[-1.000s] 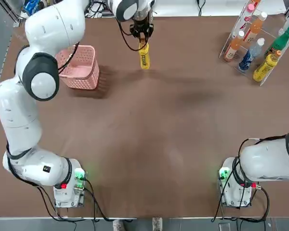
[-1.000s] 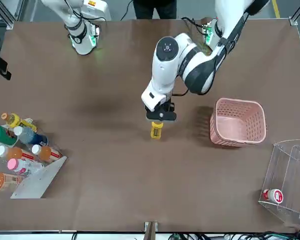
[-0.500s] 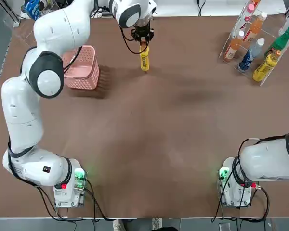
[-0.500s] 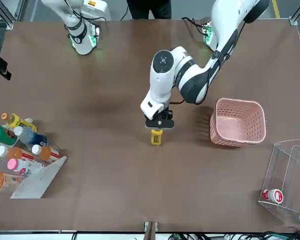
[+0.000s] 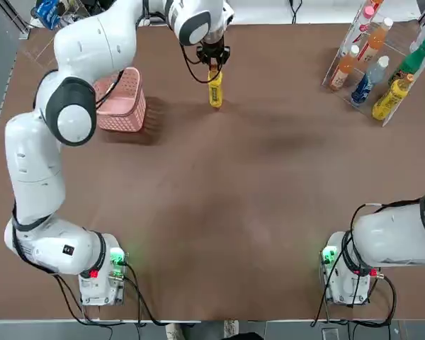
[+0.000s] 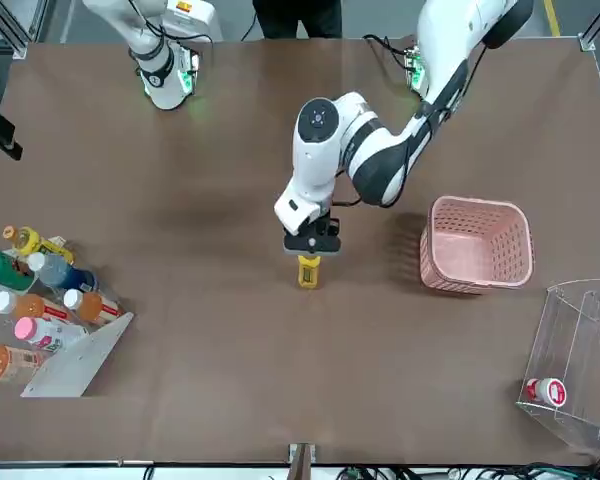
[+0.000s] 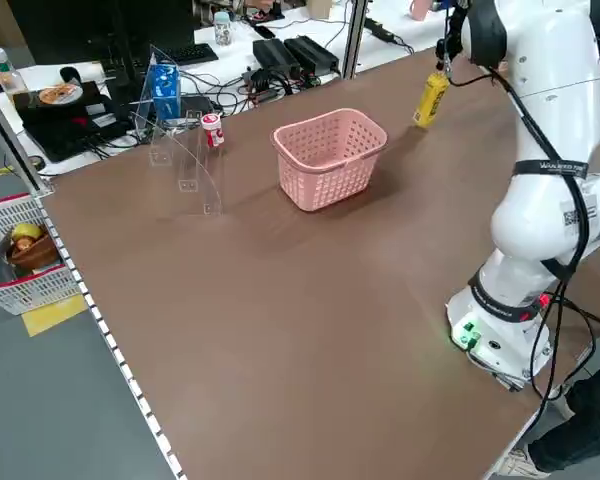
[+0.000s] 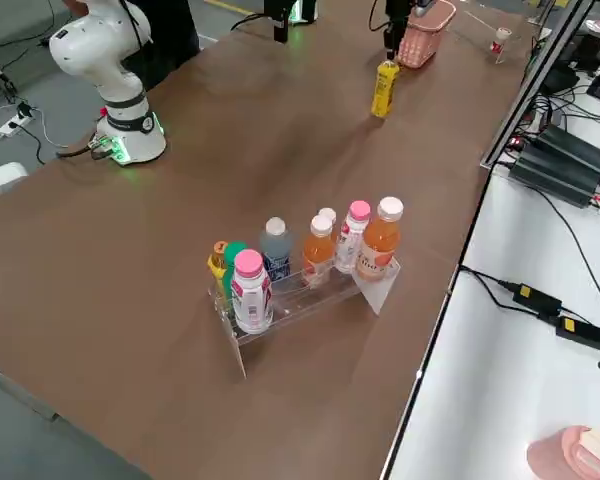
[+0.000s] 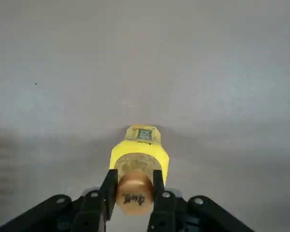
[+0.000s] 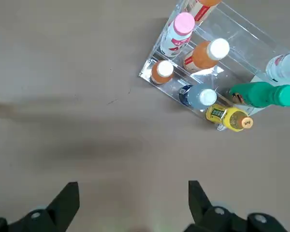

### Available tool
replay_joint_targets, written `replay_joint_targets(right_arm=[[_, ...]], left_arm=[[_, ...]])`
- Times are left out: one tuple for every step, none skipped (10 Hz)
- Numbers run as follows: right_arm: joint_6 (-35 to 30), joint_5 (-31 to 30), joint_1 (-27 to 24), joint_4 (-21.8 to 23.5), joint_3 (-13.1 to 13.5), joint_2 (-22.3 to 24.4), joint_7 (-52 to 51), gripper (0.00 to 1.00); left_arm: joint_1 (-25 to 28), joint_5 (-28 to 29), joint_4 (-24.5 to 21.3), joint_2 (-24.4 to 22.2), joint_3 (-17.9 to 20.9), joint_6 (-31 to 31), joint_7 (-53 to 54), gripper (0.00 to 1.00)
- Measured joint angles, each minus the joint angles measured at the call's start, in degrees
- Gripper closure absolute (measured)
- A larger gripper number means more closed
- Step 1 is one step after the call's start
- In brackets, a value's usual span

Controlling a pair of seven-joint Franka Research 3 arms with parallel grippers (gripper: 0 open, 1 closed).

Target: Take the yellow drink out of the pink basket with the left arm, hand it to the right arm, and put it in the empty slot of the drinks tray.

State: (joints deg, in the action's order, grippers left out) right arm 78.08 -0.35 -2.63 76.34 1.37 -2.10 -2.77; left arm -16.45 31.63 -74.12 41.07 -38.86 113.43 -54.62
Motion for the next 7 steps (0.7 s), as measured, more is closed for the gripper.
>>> replay_joint_targets(right_arm=[[0.00, 0.00, 0.00, 0.00, 0.00, 0.00, 0.00, 0.00], [0.00, 0.00, 0.00, 0.00, 0.00, 0.00, 0.00, 0.00], [0.00, 0.00, 0.00, 0.00, 0.00, 0.00, 0.00, 0.00], [-0.06, 0.00, 0.00, 0.00, -0.02, 0.00, 0.00, 0.00], [-0.14, 0.00, 0.00, 0.00, -0.05, 0.00, 0.00, 0.00], [-0.14, 0.01, 0.00, 0.00, -0.05, 0.00, 0.00, 0.00], [-0.12, 0.02, 0.00, 0.00, -0.05, 0.00, 0.00, 0.00]], left_arm=[[0.00, 0.22, 0.01, 0.11, 0.00, 0.06, -0.21, 0.67], [0.00, 0.30, 0.05, 0.15, 0.00, 0.11, -0.37, 0.67], [0.00, 0.37, 0.06, 0.18, 0.00, 0.17, -0.52, 0.67], [0.01, 0.38, 0.09, 0.21, 0.00, 0.22, -0.58, 0.67], [0.01, 0.38, 0.12, 0.22, 0.00, 0.23, -0.72, 0.67], [0.01, 0.40, 0.13, 0.23, 0.00, 0.23, -0.96, 0.67], [0.01, 0.40, 0.13, 0.26, 0.00, 0.24, -1.23, 0.67]])
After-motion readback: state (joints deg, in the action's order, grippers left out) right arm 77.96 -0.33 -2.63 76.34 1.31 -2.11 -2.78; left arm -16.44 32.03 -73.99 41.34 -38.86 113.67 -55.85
